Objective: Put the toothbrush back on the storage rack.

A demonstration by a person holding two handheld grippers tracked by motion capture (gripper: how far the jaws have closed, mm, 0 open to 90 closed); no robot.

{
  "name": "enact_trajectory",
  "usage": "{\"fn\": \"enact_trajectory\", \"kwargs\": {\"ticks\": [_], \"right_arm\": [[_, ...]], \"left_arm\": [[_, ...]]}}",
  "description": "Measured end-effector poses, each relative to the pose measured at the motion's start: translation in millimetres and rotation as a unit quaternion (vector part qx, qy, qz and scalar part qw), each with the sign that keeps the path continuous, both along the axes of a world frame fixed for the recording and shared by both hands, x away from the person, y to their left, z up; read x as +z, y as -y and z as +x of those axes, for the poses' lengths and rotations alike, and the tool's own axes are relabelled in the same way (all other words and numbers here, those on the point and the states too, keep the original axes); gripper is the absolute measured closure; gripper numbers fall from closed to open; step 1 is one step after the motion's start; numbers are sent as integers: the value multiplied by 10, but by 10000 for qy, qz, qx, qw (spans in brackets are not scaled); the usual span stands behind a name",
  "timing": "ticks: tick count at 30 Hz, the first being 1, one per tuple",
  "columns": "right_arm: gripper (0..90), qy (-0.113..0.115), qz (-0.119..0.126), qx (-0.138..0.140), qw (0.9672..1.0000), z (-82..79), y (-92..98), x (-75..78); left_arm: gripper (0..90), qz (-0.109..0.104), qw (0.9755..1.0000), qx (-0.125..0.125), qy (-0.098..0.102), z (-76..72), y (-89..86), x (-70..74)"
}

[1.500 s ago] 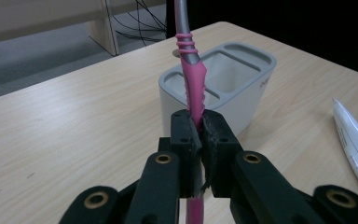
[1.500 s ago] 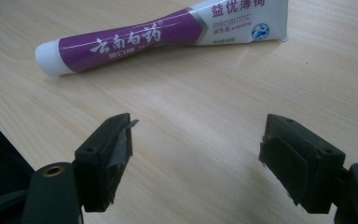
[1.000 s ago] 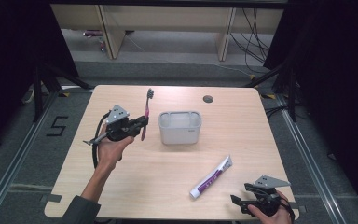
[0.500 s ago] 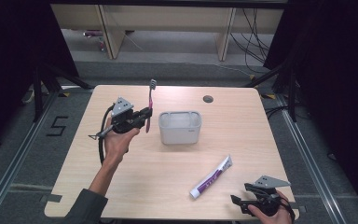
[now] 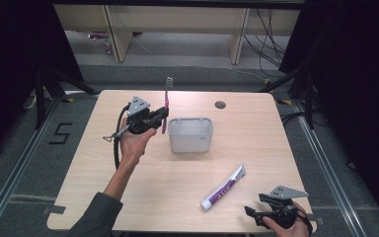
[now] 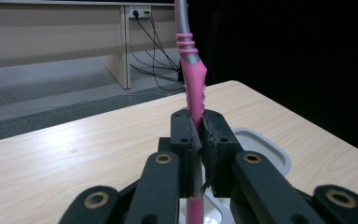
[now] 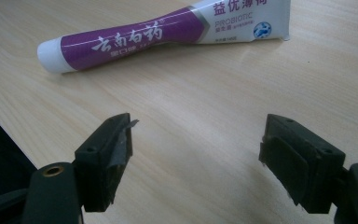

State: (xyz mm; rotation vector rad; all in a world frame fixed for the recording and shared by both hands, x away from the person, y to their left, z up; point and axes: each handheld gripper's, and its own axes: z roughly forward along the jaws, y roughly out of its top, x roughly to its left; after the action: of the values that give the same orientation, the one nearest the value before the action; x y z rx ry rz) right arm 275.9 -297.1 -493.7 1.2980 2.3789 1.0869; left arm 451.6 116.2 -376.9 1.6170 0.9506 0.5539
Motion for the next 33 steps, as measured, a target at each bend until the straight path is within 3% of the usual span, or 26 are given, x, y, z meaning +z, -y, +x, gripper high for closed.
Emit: {"fn": "enact_trajectory", "kwargs": {"ticks": [8, 11, 22, 30, 31, 33], "right_arm": [[250, -3, 52, 14, 10000, 4, 5, -2], [250, -145, 124, -60, 9998, -10, -8, -5], [250, -44, 57, 9, 10000, -5, 2, -3], [250, 5, 23, 47, 10000, -3, 5, 1], [250, -111, 140, 13, 9998, -16, -11, -7], [250, -119, 111, 11, 9999, -17, -9, -2]], "left_arm": [[833, -23, 10000, 33, -46, 117, 111, 5], [832, -23, 10000, 31, -84, 159, 148, -17], [833, 53, 9999, 90, -71, 239, 278, -5], [832, 64, 9998, 182, -107, 298, 323, -83], [833, 57, 9997, 195, -122, 301, 324, -97], [832, 49, 9997, 208, -143, 308, 328, -127]]}}
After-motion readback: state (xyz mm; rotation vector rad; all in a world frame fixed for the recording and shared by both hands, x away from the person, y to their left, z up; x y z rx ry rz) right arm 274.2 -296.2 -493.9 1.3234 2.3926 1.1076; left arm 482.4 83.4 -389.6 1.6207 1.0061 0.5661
